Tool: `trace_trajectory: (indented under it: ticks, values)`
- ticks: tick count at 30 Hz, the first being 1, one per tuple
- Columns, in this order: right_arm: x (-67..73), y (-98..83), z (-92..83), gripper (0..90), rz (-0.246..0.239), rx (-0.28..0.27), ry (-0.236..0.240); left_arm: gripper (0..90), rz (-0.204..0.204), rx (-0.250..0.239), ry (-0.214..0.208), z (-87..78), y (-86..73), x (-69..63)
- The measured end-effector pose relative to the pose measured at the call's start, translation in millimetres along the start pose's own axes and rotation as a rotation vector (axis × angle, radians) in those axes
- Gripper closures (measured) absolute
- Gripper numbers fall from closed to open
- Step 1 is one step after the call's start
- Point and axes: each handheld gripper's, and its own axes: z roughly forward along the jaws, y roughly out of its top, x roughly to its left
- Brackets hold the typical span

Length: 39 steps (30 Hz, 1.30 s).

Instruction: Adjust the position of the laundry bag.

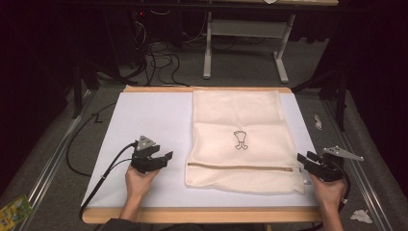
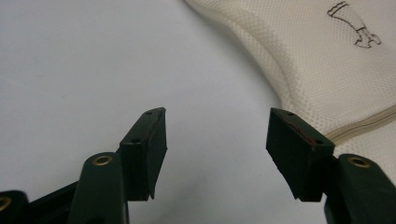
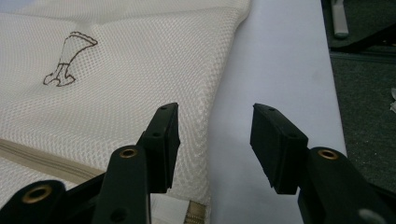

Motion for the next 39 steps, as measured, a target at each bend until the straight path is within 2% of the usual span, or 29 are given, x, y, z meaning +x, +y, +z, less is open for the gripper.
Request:
trace_trajectory:
  ticks: [4, 6, 9, 19, 20, 25, 26, 31, 35, 39]
  values:
    - [1.9, 0.7, 0.8, 52.6, 0.008, 0.016, 0.009, 38.1, 0.012, 0.019, -0.011, 5.3, 2.3, -7.0]
    - [3.6, 2.0, 1.9, 52.5, 0.001, 0.034, 0.017, 37.6, 0.010, 0.033, -0.032, 10.3, 4.7, -12.5]
    - [4.7, 2.9, 3.7, 52.4, -0.002, 0.049, 0.019, 37.4, 0.028, 0.050, -0.038, 15.6, 7.5, -19.7]
    - [8.6, 6.3, 11.7, 52.4, -0.002, 0.110, 0.016, 36.6, 0.050, 0.074, -0.073, 34.0, 19.3, -40.1]
    - [8.8, 6.6, 12.9, 52.3, 0.001, 0.113, 0.017, 36.6, 0.039, 0.078, -0.080, 35.8, 20.2, -41.0]
    - [9.7, 7.8, 15.6, 52.1, 0.004, 0.137, 0.016, 36.5, 0.049, 0.106, -0.081, 44.1, 23.5, -46.3]
    - [9.4, 8.6, 16.7, 52.1, -0.002, 0.141, 0.017, 36.5, 0.035, 0.108, -0.097, 47.4, 24.7, -47.0]
    - [9.5, 10.6, 20.8, 51.8, 0.009, 0.166, 0.020, 36.5, 0.043, 0.141, -0.093, 57.0, 28.4, -52.8]
    - [10.3, 13.9, 24.4, 51.8, 0.014, 0.191, 0.024, 37.0, 0.011, 0.145, -0.103, 61.5, 30.1, -51.3]
    - [10.9, 16.3, 28.5, 52.0, 0.021, 0.219, 0.031, 37.2, 0.015, 0.172, -0.100, 67.1, 30.4, -52.4]
